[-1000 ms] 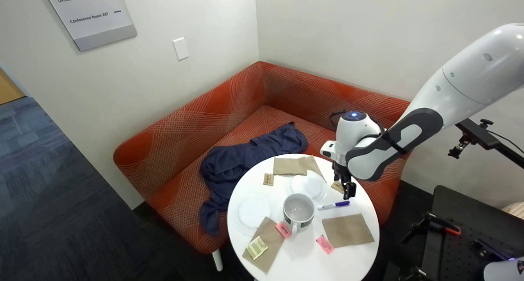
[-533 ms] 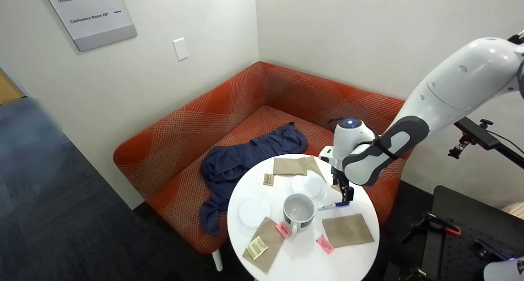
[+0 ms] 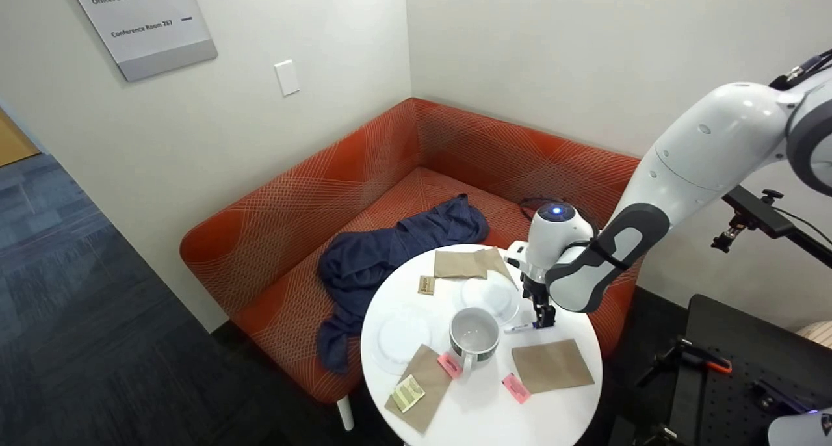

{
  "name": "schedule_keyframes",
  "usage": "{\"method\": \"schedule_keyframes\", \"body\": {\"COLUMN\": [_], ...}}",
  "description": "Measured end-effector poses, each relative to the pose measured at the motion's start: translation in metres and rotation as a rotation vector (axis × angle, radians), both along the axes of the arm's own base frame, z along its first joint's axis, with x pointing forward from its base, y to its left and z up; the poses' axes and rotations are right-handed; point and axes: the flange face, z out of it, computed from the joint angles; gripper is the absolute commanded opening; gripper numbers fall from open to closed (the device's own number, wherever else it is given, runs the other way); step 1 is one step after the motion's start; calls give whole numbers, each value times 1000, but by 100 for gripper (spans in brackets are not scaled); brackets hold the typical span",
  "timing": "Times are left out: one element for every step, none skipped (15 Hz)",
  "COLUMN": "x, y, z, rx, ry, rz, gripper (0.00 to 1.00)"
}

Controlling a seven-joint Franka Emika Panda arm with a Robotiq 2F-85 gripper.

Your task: Move the marker to the left side of the table

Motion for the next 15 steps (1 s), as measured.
{"method": "schedule_keyframes", "body": {"x": [0, 0, 0, -1, -1, -1, -1, -2, -2, -3, -3, -4, -4, -4, -4], "y": [1, 2, 3, 3, 5, 6, 7, 9, 10, 11, 11, 12, 12, 13, 14], "z": [-3, -6, -8, -11, -13, -14, -15, -17, -18, -18, -19, -20, -21, -21, -20], "rx": [-4, -7, -9, -11, -14, -17, -19, -21, -23, -24, -26, -27, -28, -29, -28], "ry": [-12, -22, -29, -35, -42, -48, -55, -63, -67, -69, -71, -74, -77, -79, -80], "rz": [-1, -4, -8, -13, -19, -24, -30, -33, -37, -40, -42, -46, -50, -52, -50], "gripper": [100, 100, 100, 100, 100, 93, 74, 68, 59, 52, 43, 34, 27, 21, 13]}}
